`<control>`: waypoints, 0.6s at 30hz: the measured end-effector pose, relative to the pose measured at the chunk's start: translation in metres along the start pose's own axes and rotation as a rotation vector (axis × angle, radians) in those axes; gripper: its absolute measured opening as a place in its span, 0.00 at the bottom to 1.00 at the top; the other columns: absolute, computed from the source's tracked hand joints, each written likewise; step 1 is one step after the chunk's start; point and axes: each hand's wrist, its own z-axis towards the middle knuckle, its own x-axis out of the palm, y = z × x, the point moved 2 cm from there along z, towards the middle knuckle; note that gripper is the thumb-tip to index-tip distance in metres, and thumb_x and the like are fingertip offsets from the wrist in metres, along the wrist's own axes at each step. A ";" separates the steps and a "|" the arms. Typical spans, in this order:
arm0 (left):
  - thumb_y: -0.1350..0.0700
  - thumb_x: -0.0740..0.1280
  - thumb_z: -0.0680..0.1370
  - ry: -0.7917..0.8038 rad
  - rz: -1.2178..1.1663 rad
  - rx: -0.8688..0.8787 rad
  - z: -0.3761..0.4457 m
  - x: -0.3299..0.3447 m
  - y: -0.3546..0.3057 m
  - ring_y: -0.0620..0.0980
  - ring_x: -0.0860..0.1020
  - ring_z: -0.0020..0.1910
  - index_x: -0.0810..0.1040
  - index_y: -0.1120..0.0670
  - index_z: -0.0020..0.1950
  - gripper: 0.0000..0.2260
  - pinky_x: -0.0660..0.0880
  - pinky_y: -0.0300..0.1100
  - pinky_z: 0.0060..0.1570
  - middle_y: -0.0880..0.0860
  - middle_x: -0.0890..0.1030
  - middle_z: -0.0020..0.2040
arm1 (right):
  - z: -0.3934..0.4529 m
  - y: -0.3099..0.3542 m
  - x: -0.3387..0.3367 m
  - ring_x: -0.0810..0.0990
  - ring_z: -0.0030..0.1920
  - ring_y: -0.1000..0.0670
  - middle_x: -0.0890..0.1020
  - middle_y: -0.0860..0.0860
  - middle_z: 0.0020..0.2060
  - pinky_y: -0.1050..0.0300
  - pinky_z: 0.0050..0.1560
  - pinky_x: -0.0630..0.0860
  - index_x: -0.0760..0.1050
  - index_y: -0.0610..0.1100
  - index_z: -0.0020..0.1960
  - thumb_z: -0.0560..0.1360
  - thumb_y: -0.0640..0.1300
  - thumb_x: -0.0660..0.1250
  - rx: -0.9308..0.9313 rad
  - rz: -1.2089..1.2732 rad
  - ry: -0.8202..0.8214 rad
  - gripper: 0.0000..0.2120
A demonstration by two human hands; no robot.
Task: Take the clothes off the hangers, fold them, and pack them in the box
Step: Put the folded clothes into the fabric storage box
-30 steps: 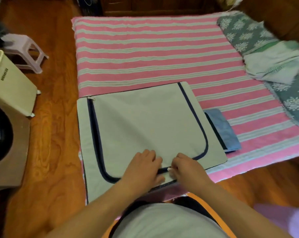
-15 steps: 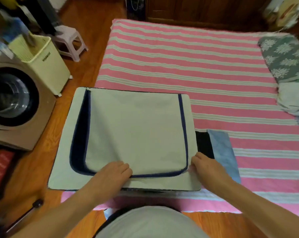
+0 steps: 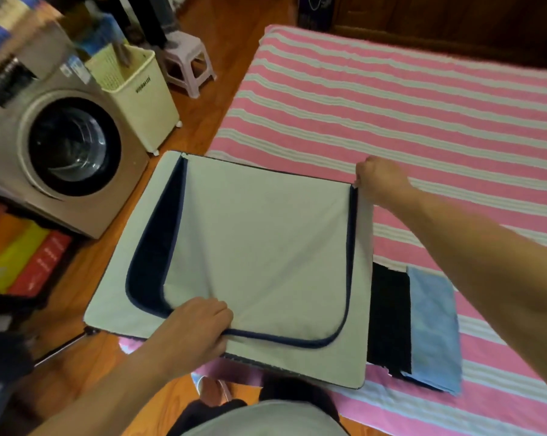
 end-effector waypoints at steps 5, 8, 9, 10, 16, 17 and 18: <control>0.51 0.64 0.71 0.053 -0.131 -0.020 0.005 -0.012 0.006 0.44 0.69 0.35 0.69 0.47 0.37 0.05 0.61 0.33 0.36 0.44 0.70 0.35 | -0.153 0.084 0.028 0.68 0.67 0.45 0.73 0.46 0.65 0.44 0.69 0.69 0.73 0.47 0.67 0.77 0.60 0.67 -0.340 0.465 0.057 0.24; 0.50 0.63 0.75 0.097 -0.149 -0.004 0.007 -0.020 0.007 0.45 0.69 0.39 0.72 0.48 0.41 0.05 0.62 0.34 0.40 0.45 0.72 0.38 | -0.232 0.124 0.061 0.58 0.76 0.43 0.65 0.47 0.74 0.42 0.78 0.56 0.64 0.51 0.75 0.75 0.66 0.59 -0.667 0.241 0.232 0.33; 0.49 0.63 0.76 0.100 -0.148 0.004 0.008 -0.023 0.007 0.45 0.69 0.39 0.72 0.48 0.42 0.05 0.61 0.33 0.40 0.45 0.72 0.39 | -0.240 0.129 0.070 0.61 0.74 0.42 0.68 0.47 0.72 0.42 0.77 0.58 0.67 0.50 0.72 0.76 0.64 0.61 -0.686 0.224 0.193 0.30; 0.50 0.63 0.77 0.106 -0.145 0.010 0.008 -0.025 0.007 0.45 0.69 0.39 0.71 0.48 0.42 0.05 0.60 0.33 0.39 0.45 0.72 0.39 | -0.240 0.131 0.074 0.67 0.68 0.42 0.74 0.48 0.66 0.43 0.73 0.65 0.73 0.48 0.66 0.76 0.58 0.65 -0.696 0.232 0.115 0.22; 0.38 0.66 0.76 -0.032 -0.118 -0.033 0.000 -0.031 0.005 0.41 0.68 0.44 0.73 0.43 0.50 0.11 0.65 0.32 0.47 0.40 0.73 0.47 | -0.216 0.122 0.055 0.74 0.38 0.50 0.78 0.54 0.38 0.58 0.36 0.70 0.80 0.48 0.47 0.79 0.46 0.65 -0.629 0.235 -0.076 0.06; 0.34 0.68 0.74 -0.089 -0.117 -0.091 -0.001 -0.034 0.006 0.41 0.69 0.50 0.75 0.43 0.57 0.18 0.68 0.34 0.53 0.41 0.73 0.53 | -0.210 0.121 0.046 0.74 0.37 0.50 0.78 0.54 0.37 0.57 0.34 0.71 0.79 0.48 0.47 0.81 0.49 0.60 -0.604 0.249 -0.087 0.11; 0.34 0.71 0.71 -0.142 -0.106 -0.141 0.000 -0.038 0.009 0.44 0.70 0.56 0.74 0.45 0.64 0.26 0.69 0.39 0.59 0.44 0.73 0.59 | -0.201 0.122 0.032 0.75 0.36 0.50 0.77 0.54 0.37 0.57 0.34 0.72 0.78 0.48 0.46 0.82 0.52 0.56 -0.588 0.273 -0.093 0.14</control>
